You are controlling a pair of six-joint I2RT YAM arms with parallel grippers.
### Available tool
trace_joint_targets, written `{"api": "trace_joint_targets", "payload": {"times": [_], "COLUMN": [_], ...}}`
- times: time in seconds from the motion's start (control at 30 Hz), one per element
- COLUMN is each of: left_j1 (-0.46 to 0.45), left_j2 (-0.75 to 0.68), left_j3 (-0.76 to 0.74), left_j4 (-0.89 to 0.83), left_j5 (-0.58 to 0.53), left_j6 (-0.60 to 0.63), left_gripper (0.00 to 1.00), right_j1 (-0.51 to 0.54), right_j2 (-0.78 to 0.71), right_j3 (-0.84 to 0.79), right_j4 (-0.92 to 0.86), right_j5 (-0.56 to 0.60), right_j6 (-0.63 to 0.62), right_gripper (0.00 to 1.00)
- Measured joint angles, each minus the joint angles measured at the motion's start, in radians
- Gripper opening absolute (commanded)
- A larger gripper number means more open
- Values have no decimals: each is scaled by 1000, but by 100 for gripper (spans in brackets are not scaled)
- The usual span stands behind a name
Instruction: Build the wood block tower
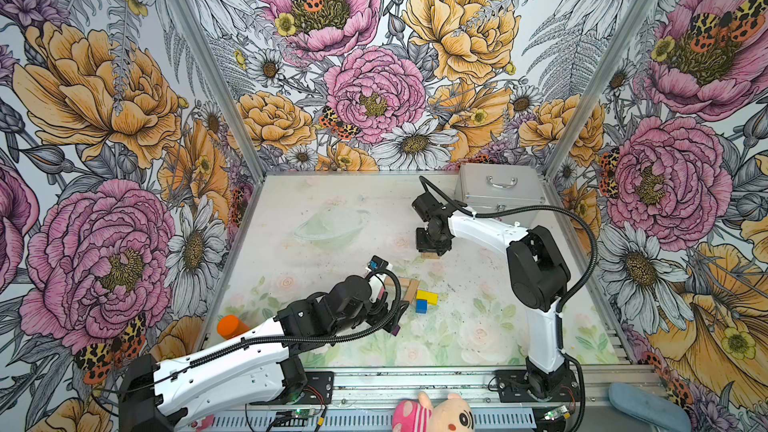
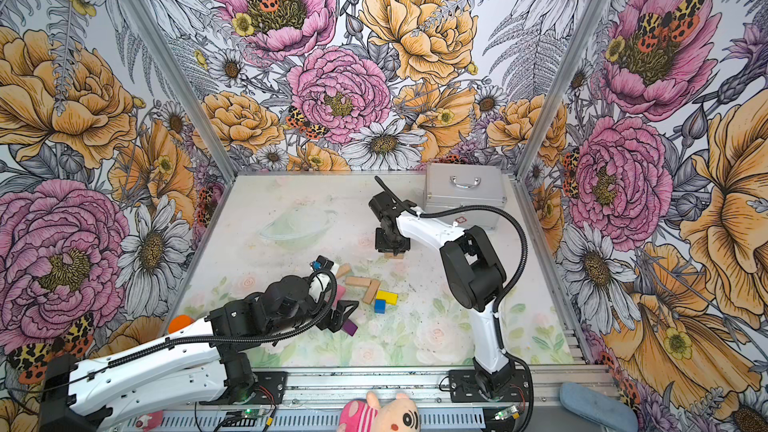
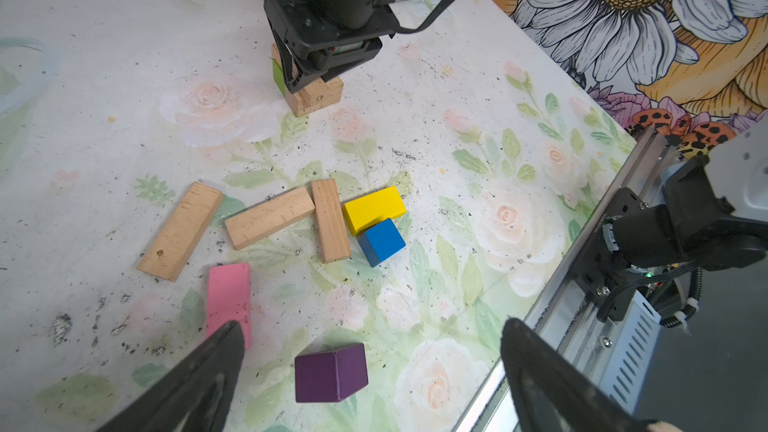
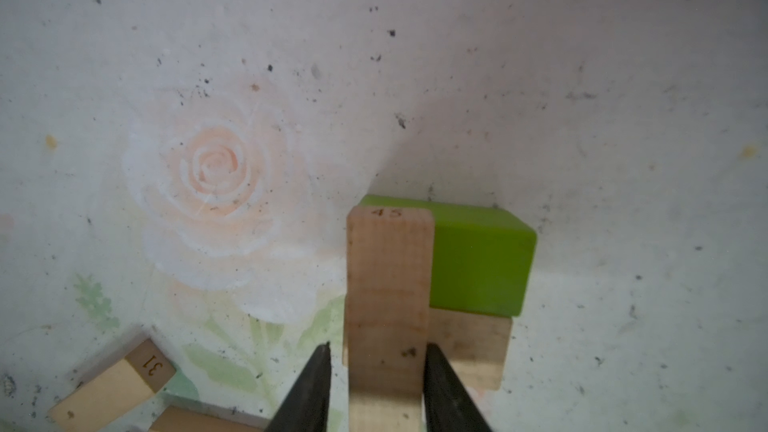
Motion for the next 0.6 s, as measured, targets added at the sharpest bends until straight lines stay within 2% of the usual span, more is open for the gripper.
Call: {"api": "trace_joint_targets", "payload": {"times": [0.5,0.6], "left_j1": [-33,-37], "left_j2": [-30,-34], "left_j3": [-1,-1], "left_j4": [-3,-7], "left_j5": [-31,-42], "left_j6": [0,-1], "left_gripper": [98,98], "right_j1": [4,5], "right_j2": [-51,-72], "right_j3": [-10,-20], "right_j4": [-15,-19], "right_j5": [6,13], "right_j6": [4,5], "right_gripper": [40,43]}}
